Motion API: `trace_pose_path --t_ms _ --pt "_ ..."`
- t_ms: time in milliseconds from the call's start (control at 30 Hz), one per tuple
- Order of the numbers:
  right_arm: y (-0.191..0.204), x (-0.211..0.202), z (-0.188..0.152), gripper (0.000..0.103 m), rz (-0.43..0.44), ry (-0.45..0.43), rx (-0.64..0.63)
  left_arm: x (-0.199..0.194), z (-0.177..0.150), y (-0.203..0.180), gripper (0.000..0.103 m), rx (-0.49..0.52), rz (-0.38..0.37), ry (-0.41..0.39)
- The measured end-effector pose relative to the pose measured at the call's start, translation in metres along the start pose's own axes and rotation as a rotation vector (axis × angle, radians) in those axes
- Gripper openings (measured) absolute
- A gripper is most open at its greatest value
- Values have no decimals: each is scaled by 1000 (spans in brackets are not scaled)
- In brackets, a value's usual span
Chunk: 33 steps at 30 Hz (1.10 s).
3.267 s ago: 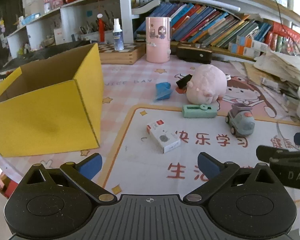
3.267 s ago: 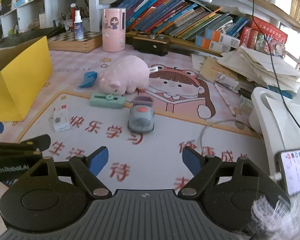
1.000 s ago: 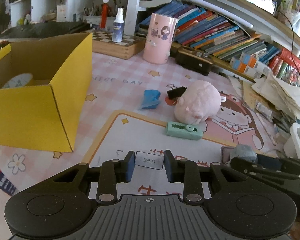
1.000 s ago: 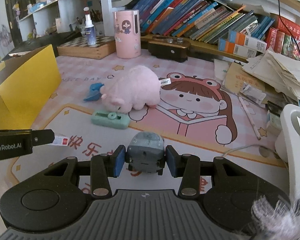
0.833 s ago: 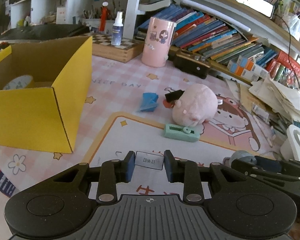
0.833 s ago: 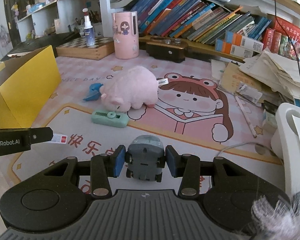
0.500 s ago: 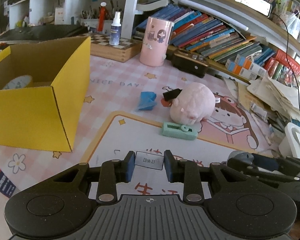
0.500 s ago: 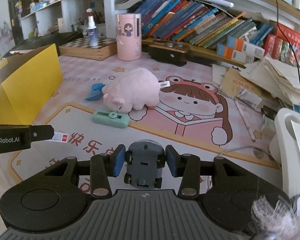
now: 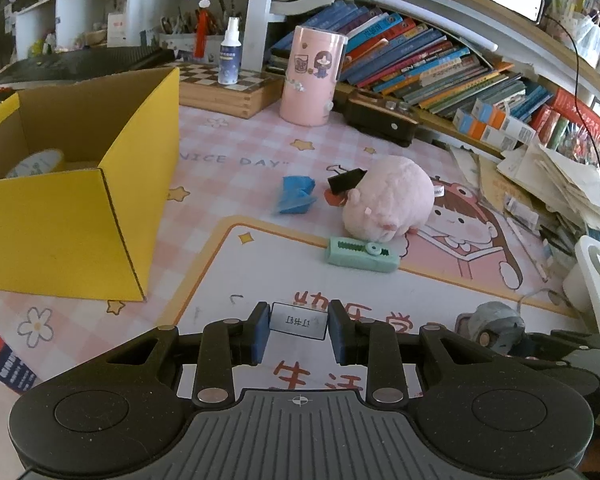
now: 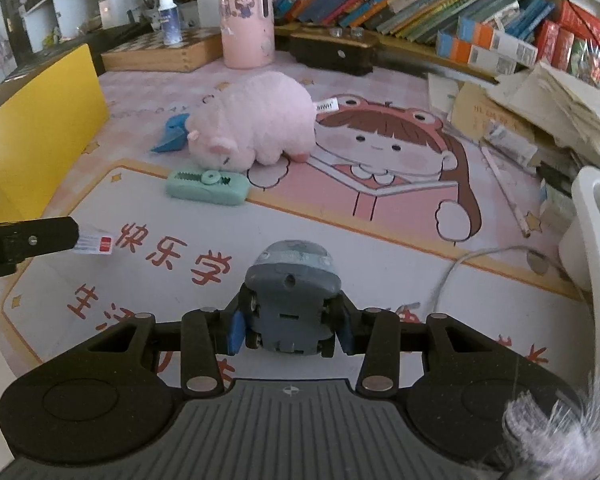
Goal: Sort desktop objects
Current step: 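Carry the white box and toy car with both grippers toward the yellow box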
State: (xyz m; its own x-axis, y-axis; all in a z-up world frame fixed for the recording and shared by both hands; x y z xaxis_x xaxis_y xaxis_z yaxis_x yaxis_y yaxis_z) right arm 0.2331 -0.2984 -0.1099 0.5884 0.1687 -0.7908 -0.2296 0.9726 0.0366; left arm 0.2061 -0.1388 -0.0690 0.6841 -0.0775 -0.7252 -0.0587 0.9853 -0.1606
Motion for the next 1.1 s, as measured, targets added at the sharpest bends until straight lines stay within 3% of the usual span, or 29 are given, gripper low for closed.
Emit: trace_pose_path --t_ms 167,633,1100 --pt "-1 -3 3 40 3 -27 17 -4 0 5 29 -9 7 -8" --pt "34 -40 10 39 27 -138 -83 -24 -3 15 29 0 -25 -48" --pt "104 -67 -11 39 43 -139 -101 -64 -19 77 29 -24 -40 -59"
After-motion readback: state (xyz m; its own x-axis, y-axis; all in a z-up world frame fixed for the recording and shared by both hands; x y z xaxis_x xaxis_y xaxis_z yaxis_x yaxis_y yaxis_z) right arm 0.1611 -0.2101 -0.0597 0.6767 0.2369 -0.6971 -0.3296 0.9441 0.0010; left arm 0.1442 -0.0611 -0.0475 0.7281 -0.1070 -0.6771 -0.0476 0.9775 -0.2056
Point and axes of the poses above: each gripper's, at about its wrist camera, not at the fingertips, and x roughly the way its jaws point, y to its left, z to its top, the point moved 8 cm from there along x, roughly the way its jaws point, and after that the axes turned 2 degrees about y, right-handed, at the moved point
